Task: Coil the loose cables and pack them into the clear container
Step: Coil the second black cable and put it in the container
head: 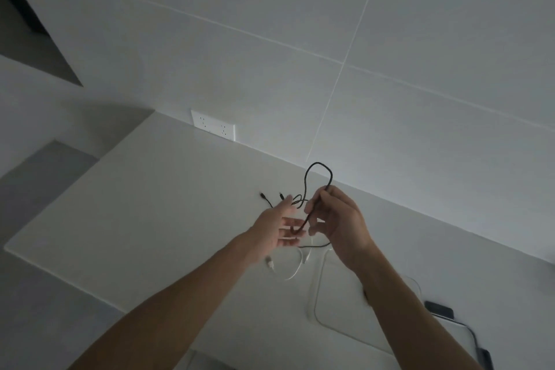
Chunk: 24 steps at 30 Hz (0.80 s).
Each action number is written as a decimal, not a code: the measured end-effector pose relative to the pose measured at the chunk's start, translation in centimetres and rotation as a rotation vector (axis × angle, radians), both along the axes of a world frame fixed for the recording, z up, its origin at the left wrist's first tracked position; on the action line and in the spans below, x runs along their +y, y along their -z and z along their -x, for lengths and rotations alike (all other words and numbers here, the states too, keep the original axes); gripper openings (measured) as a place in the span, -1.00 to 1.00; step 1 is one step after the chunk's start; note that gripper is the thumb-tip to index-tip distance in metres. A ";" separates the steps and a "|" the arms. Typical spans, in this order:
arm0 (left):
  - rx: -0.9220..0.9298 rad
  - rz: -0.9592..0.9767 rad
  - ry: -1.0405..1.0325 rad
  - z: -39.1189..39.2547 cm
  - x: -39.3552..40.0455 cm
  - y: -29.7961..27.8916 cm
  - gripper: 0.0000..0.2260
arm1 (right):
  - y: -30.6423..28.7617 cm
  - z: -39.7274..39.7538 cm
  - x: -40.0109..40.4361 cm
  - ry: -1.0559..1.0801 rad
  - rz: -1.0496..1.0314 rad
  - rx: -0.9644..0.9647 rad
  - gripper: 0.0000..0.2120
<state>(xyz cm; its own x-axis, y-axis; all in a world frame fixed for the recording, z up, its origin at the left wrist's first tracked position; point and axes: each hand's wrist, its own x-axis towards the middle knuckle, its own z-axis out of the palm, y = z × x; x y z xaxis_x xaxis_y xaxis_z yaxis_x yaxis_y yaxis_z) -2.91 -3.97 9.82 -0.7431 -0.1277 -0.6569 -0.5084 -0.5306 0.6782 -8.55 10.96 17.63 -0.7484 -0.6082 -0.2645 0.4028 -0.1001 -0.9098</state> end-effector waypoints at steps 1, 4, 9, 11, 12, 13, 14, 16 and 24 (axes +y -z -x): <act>0.003 -0.019 -0.056 0.5 0.2 -0.5 -0.59 | -0.1 0.0 0.3 0.009 -0.029 0.003 -0.82; 0.023 -0.029 -0.109 1.1 0.9 -1.3 -0.67 | -0.2 0.3 1.5 0.038 -0.098 0.023 -0.79; 0.076 -0.179 -0.023 1.4 1.3 -1.8 -0.55 | -0.5 0.6 3.3 -0.117 -0.194 0.022 -0.76; 0.121 -0.203 0.048 1.8 1.7 -2.6 -0.48 | -0.9 0.6 3.8 -0.192 -0.229 0.033 -0.76; 0.155 -0.239 0.028 2.0 1.9 -3.1 -0.50 | -1.2 0.5 4.0 -0.242 -0.259 0.049 -0.77; 0.194 -0.294 -0.017 2.3 2.1 -3.8 -0.57 | -1.4 0.5 4.3 -0.304 -0.295 0.073 -0.77; 0.226 -0.357 -0.087 2.6 2.3 -4.5 -0.64 | -1.7 0.6 4.7 -0.370 -0.333 0.104 -0.75; 0.243 -0.442 -0.273 3.3 2.1 -5.6 -0.74 | -2.3 0.7 6.0 -0.466 -0.416 0.177 -0.74; 0.195 -0.384 -0.609 3.7 -0.9 -5.0 -0.65 | -2.5 2.4 14.9 -0.238 -0.511 0.269 -0.73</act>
